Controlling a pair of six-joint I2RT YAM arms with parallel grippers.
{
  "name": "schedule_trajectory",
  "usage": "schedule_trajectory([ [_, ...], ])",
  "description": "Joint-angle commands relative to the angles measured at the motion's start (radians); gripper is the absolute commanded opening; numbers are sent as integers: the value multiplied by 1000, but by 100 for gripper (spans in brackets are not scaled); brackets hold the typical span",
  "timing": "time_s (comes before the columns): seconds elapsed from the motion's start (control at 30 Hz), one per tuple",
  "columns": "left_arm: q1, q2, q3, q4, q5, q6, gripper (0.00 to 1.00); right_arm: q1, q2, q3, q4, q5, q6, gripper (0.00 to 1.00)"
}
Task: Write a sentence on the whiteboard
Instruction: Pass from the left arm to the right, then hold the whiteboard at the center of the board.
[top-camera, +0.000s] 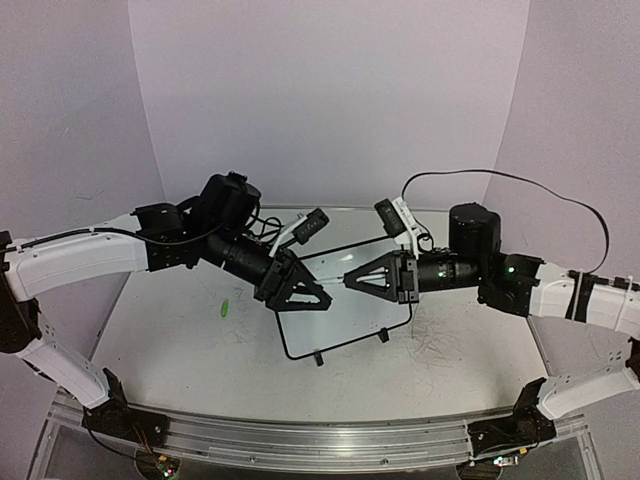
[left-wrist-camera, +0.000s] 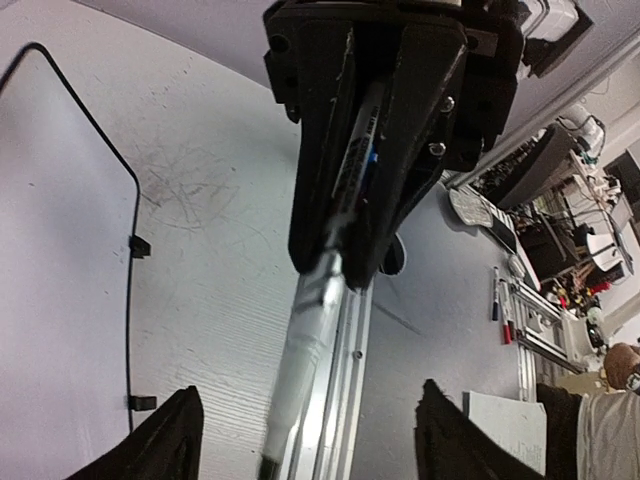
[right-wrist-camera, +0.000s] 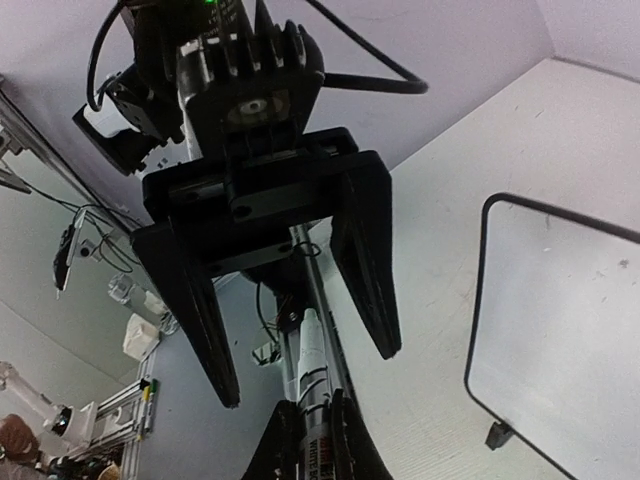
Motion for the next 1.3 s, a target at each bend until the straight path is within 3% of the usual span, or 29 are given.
schedule_trajectory([
  [0.0, 55, -100, -15, 38, -140, -58, 80, 1, -109, -4, -86, 354, -113, 0],
  [0.1, 101, -164, -70, 82, -277, -139, 81, 2, -190, -39, -100, 560, -147, 0],
  [0.23, 149, -255, -155, 134, -491, -267, 81, 1, -262, -42, -128, 717, -218, 0],
  [0.37, 161, -320, -237, 164, -680, -404, 84, 2, -298, -50, -138, 759, -288, 0],
  [0.53, 162, -339, -330, 214, -781, -514, 84, 2, -298, -45, -150, 742, -352, 0],
  [0.7, 162, -341, -436, 308, -755, -604, 84, 2, -295, -19, -190, 823, -346, 0],
  [0.97, 162, -315, -561, 522, -599, -593, 91, 3, -395, -64, -255, 833, -288, 0],
  [1.27, 170, -329, -698, 696, -559, -592, 84, 2, -349, -31, -279, 798, -248, 0],
])
